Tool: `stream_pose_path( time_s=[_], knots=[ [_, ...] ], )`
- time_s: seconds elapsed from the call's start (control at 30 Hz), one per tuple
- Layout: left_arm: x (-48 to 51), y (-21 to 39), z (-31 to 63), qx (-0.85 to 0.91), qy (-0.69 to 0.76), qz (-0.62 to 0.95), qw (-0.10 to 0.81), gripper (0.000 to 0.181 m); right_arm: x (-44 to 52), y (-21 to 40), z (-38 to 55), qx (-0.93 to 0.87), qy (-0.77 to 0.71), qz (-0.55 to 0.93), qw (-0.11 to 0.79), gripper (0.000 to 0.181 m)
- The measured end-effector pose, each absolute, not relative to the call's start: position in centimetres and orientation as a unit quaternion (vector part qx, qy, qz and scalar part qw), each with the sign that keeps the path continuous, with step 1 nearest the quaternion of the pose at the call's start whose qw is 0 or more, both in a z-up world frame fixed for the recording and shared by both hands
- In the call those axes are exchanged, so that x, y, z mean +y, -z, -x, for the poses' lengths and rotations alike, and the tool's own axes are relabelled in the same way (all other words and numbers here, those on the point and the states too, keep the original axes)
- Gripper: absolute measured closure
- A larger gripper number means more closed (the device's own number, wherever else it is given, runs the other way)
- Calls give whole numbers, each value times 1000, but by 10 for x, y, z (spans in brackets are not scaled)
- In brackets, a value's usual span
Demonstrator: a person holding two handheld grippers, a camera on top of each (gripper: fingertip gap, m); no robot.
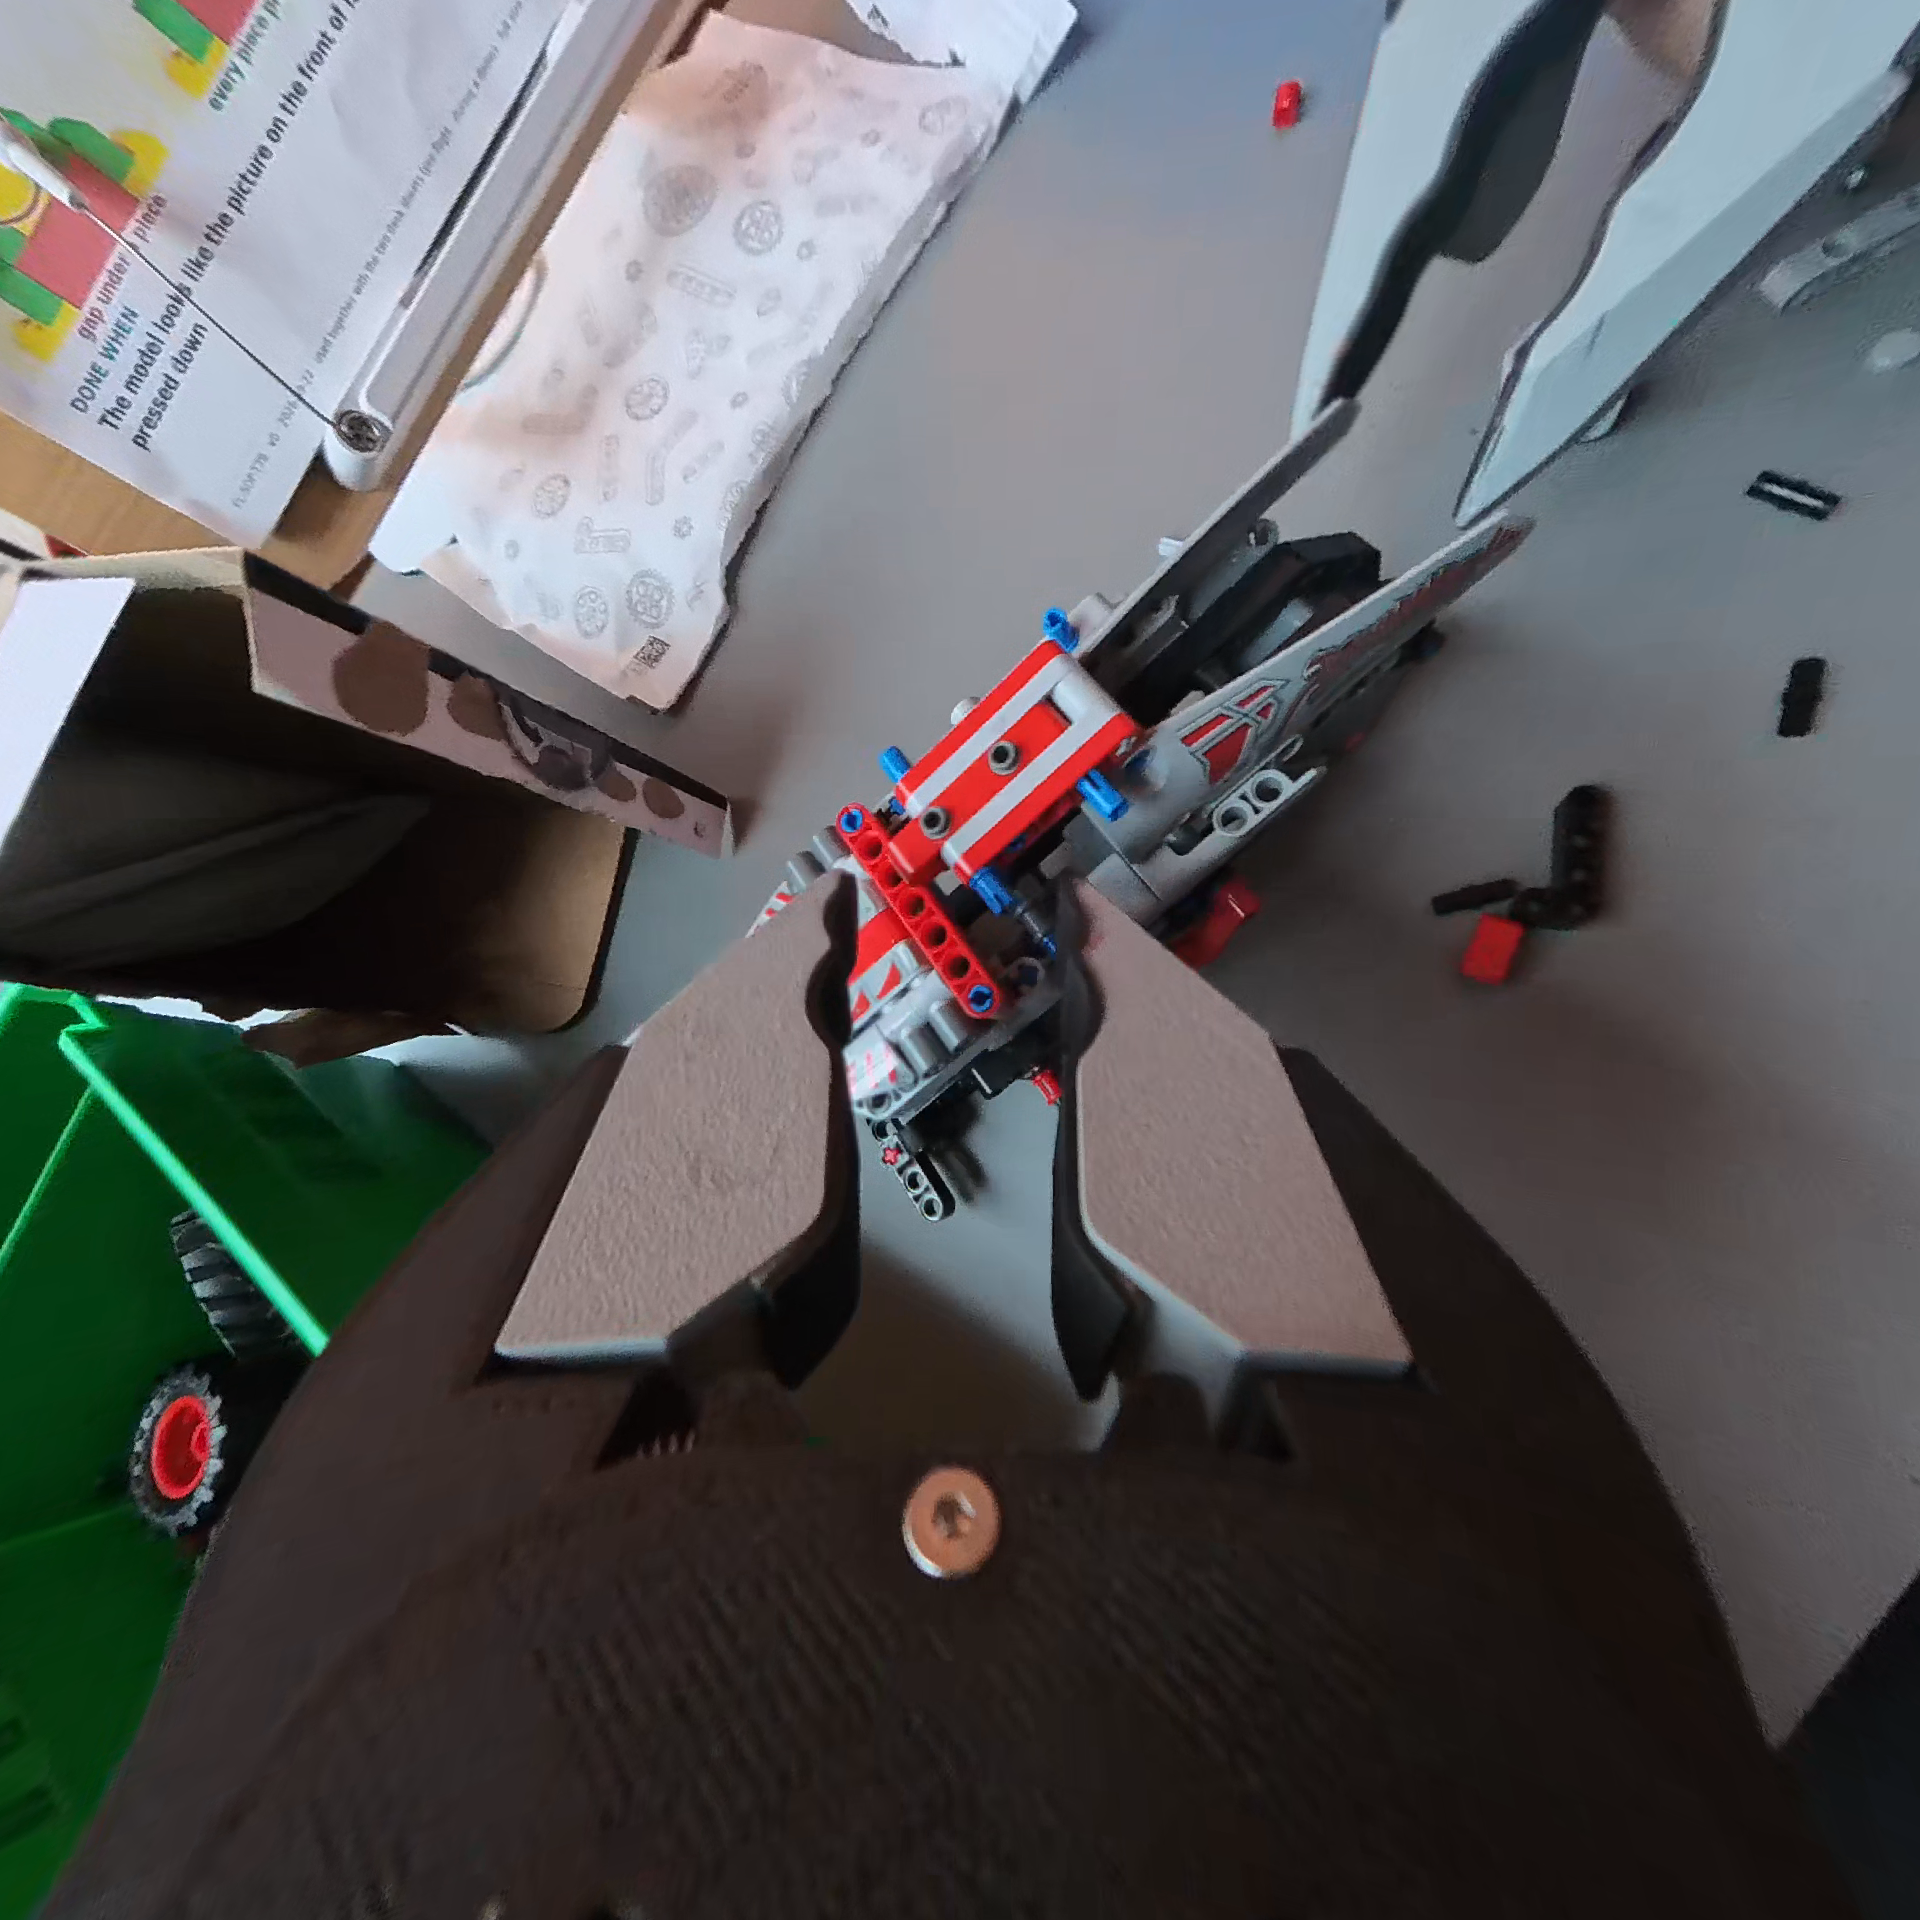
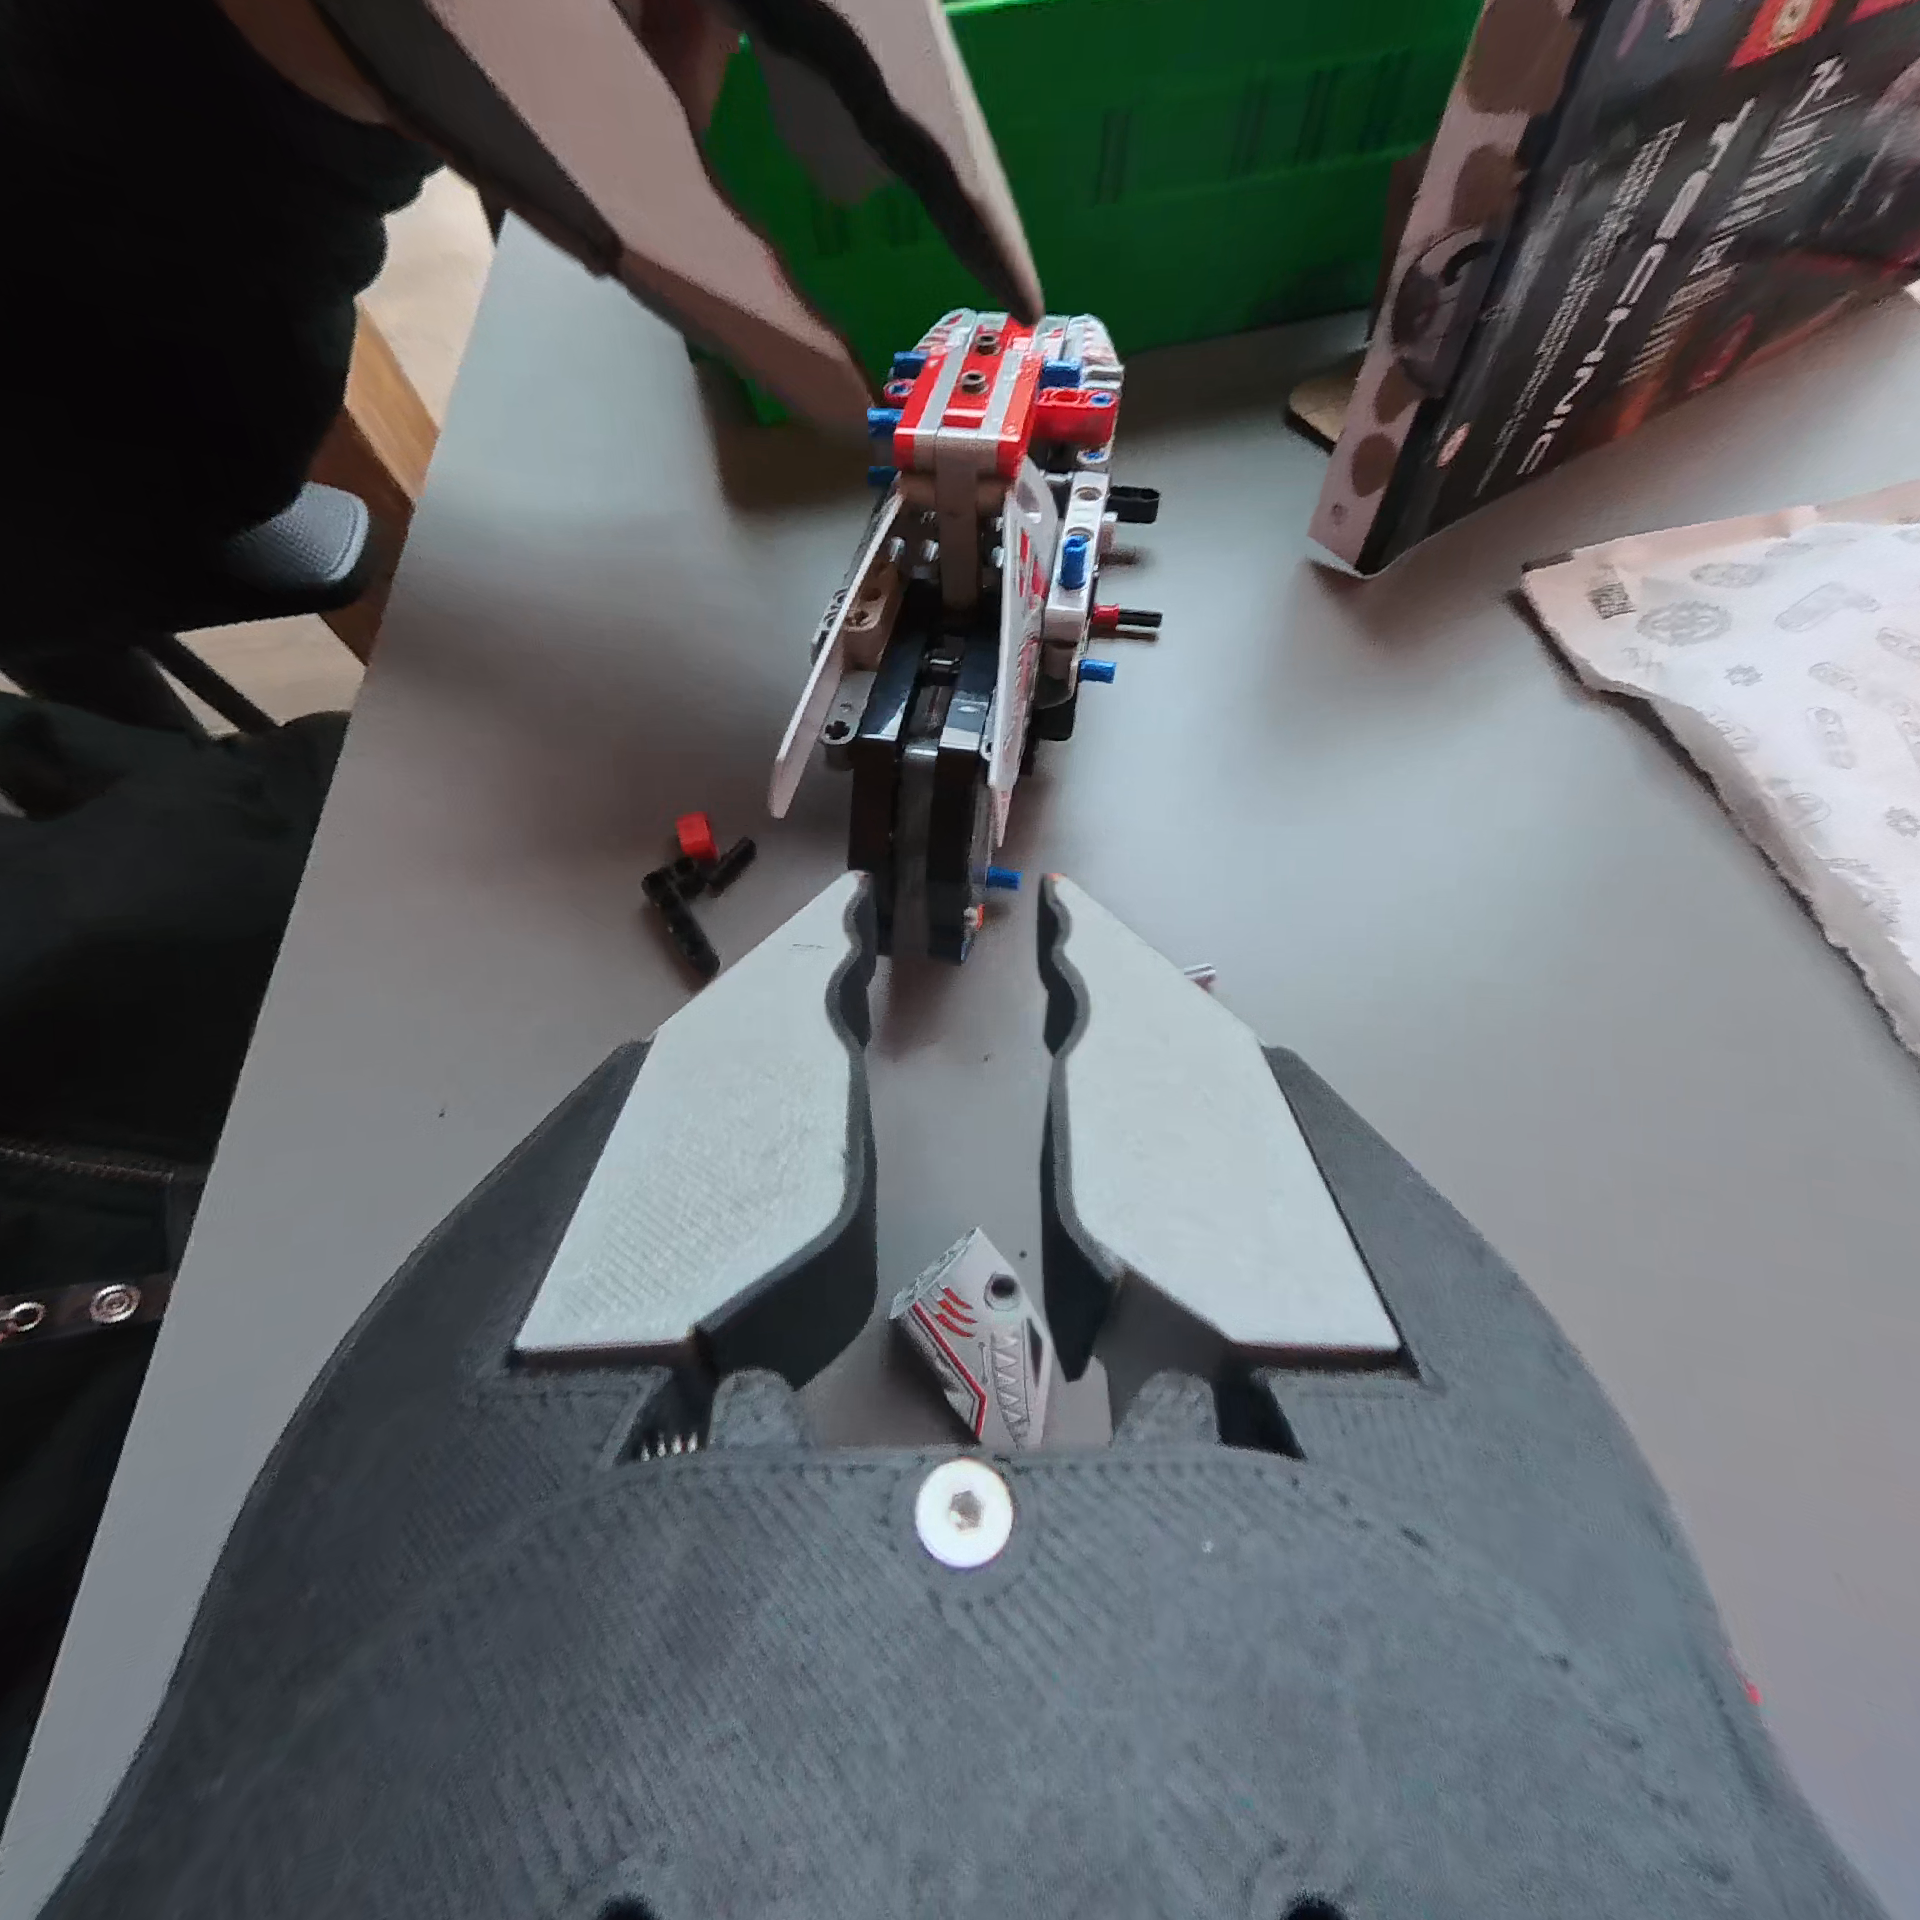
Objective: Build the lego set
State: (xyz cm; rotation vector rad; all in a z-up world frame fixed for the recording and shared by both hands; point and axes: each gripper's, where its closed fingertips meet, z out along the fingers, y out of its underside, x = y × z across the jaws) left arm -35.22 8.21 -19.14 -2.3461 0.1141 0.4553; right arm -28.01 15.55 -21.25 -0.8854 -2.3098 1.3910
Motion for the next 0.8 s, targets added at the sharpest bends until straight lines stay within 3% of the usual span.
stream_pose_path(
  time_s=[0.8],
  knots=[
    [88, 194, 354, 61, -202, 907, 366, 152, 144, 183, 278, -777, -534, 269, 195, 154]
  ],
)
